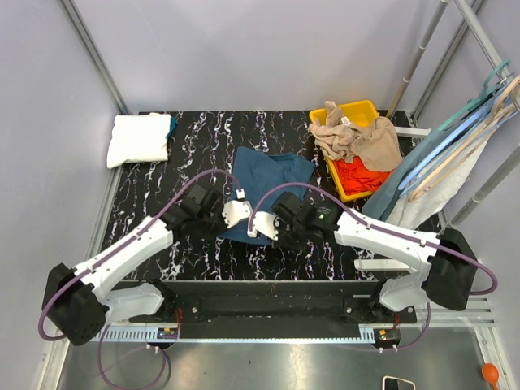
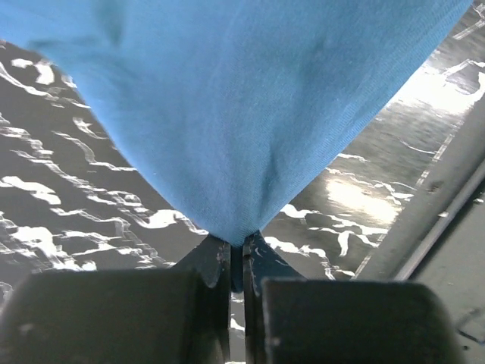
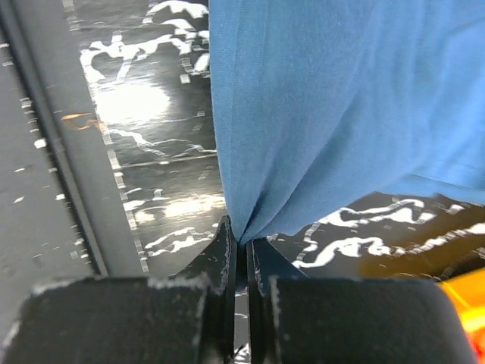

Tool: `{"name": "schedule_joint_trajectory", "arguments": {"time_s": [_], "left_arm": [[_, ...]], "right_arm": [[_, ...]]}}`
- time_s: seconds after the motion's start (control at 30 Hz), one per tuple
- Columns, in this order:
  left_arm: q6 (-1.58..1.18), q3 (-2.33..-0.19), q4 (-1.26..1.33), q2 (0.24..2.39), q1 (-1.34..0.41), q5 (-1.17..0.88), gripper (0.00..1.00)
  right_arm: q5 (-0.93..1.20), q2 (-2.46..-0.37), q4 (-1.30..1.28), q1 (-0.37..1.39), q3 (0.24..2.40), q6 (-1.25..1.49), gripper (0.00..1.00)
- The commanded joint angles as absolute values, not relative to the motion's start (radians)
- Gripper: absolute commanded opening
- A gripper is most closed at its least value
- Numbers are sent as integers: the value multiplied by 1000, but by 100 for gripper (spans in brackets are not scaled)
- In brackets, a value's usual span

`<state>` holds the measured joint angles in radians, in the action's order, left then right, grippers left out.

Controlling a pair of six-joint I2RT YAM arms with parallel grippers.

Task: Fold and stack the t-shirts
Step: Fold the tshirt

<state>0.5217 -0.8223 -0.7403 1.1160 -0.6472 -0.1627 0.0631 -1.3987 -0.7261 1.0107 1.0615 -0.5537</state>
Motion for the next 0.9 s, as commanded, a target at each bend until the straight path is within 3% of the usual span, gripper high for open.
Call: {"name": "schedule_joint_trajectory", "arguments": {"time_s": [0.0, 0.37, 0.87], "left_arm": [[624, -941, -782, 1176, -609, -104, 0], [687, -1234, -729, 1466, -515, -190, 0], [727, -1690, -727, 1866, -407, -221, 0]], "right_arm": [[-80, -1382, -744, 994, 1115, -571, 0], [-46, -1423, -716, 805, 1222, -661, 0], [34, -1667, -677, 583, 1414, -779, 0]]}}
